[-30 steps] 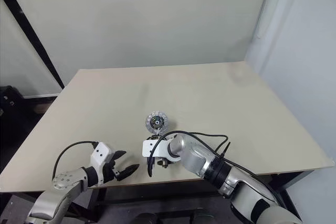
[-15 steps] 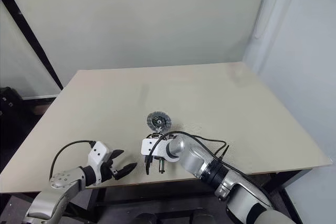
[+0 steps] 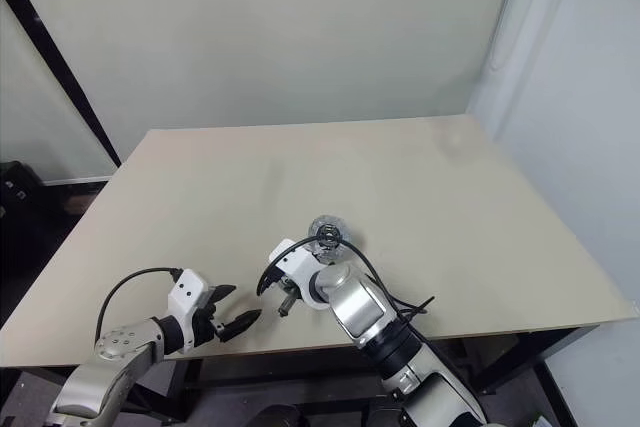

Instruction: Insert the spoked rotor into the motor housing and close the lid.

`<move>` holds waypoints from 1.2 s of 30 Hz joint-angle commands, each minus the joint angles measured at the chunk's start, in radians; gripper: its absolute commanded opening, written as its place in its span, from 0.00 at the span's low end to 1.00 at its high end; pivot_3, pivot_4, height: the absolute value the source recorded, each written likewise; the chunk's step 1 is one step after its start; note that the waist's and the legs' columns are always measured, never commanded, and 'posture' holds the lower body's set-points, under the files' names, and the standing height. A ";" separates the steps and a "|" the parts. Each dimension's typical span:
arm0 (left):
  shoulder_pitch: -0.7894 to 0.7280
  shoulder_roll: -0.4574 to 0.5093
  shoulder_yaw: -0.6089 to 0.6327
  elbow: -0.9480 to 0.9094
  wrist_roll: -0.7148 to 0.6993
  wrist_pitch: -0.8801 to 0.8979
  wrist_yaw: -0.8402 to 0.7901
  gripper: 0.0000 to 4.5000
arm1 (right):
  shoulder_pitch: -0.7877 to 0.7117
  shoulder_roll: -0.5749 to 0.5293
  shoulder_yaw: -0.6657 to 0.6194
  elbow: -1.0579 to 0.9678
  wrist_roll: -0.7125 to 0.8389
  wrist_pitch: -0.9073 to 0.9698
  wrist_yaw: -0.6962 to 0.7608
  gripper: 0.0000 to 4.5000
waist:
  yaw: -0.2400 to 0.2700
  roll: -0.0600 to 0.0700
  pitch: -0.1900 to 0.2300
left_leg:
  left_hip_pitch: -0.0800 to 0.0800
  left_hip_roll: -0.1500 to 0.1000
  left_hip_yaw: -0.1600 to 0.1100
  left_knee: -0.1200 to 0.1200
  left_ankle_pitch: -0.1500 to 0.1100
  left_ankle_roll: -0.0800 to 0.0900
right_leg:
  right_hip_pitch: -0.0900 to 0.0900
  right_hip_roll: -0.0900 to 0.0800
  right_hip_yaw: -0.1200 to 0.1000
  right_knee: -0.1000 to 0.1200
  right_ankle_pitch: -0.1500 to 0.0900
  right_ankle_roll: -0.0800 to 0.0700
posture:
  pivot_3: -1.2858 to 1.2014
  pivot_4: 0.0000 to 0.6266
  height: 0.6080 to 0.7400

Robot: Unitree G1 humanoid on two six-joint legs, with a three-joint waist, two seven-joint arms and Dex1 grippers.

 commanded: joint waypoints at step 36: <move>-0.020 -0.024 -0.001 0.001 0.011 -0.029 0.006 1.00 | -0.134 0.261 -0.108 -0.126 0.306 0.539 -0.313 0.02 | -0.002 -0.001 -0.005 | -0.002 -0.002 -0.004 0.002 0.000 0.000 | 0.000 -0.001 -0.003 -0.001 0.000 0.000 | 0.52 0.00 1.00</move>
